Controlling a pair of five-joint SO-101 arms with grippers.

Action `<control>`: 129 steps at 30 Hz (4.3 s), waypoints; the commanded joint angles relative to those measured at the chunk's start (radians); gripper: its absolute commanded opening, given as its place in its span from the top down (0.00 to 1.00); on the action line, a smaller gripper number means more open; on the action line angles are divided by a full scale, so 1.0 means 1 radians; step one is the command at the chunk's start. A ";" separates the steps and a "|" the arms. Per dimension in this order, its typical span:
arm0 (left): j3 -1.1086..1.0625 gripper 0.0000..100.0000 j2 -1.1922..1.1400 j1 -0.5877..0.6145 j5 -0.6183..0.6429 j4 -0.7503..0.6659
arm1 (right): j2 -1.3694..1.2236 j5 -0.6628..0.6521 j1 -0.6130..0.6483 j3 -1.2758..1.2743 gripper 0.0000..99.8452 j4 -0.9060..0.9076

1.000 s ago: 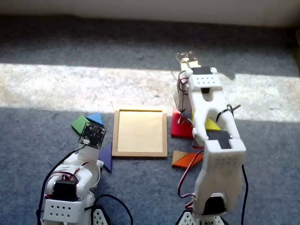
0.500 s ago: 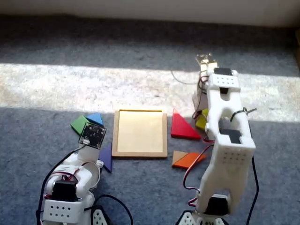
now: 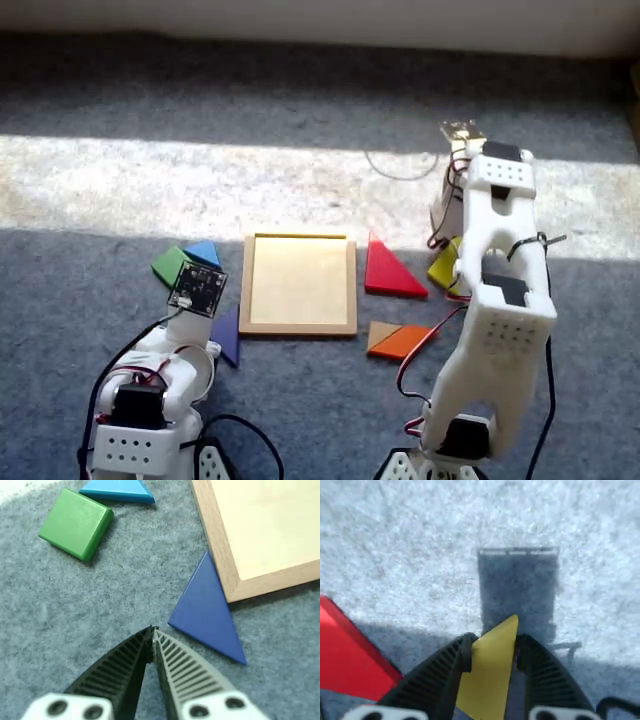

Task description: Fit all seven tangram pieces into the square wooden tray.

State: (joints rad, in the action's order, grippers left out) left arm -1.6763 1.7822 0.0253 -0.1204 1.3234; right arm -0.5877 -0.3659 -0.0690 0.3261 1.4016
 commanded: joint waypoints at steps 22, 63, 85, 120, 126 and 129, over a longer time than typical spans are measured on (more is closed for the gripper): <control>-0.021 0.99 0.030 0.013 0.008 0.002 | 0.671 0.104 0.119 -0.627 0.68 -0.196; -0.021 0.99 0.030 0.013 0.008 0.002 | 0.378 0.161 0.076 -0.659 0.60 -0.438; -0.021 0.99 0.030 0.013 0.008 0.002 | 0.460 0.153 0.024 -0.596 0.84 -0.349; -0.021 0.99 0.030 0.013 0.008 0.002 | 0.817 0.612 0.731 -0.696 0.84 -0.321; -0.021 0.99 0.030 0.013 0.008 0.002 | 0.806 0.614 0.731 -0.760 0.84 -0.404; -0.021 0.99 0.030 0.013 0.008 0.002 | 0.730 0.614 0.731 -0.756 0.84 -0.401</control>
State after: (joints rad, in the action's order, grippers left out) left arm -1.6763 1.7822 0.0253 -0.1204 1.3234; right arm 0.1672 0.2371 0.6521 -0.4427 1.0273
